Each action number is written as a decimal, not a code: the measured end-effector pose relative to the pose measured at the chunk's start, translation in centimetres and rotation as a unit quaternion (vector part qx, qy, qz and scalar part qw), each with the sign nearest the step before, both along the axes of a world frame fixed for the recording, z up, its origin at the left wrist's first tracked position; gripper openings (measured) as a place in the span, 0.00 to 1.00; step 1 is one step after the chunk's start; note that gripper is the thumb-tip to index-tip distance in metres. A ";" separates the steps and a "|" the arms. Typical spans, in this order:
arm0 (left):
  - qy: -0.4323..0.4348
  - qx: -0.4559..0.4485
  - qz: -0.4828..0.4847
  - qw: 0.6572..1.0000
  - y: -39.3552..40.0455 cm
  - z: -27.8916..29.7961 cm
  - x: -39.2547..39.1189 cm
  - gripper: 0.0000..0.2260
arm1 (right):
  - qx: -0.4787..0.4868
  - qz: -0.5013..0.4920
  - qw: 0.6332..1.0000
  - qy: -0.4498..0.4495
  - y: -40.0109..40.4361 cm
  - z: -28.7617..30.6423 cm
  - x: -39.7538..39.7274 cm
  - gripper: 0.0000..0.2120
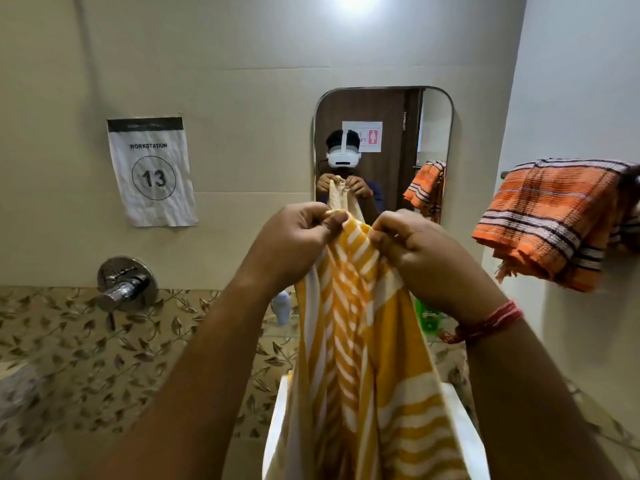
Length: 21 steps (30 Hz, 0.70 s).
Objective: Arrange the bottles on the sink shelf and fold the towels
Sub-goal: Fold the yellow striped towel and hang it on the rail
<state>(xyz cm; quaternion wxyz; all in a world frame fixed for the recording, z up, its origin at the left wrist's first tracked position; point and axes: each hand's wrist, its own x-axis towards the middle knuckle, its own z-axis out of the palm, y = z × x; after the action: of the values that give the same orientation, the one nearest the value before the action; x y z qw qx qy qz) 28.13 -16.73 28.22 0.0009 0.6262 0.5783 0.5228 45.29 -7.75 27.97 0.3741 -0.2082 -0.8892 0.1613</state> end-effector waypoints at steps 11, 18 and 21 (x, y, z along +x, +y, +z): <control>-0.138 0.134 0.134 0.972 -0.3 1.0 -3.3 0.10 | -0.261 0.136 0.954 0.051 0.8 -2.6 2.6 0.16; -0.028 -0.154 -0.156 0.975 0.3 -0.9 0.5 0.20 | -0.075 0.056 0.995 0.032 -0.4 0.0 -0.5 0.07; -0.097 -0.105 -0.148 0.979 0.2 -1.6 -0.4 0.11 | -0.098 0.061 0.993 0.031 -0.3 -0.4 -0.3 0.09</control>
<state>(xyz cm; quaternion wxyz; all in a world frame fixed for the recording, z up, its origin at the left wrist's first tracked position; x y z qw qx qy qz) 27.68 -16.53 26.62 0.2000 0.6475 0.5286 0.5112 45.01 -8.06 27.62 0.3686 -0.1841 -0.8683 0.2763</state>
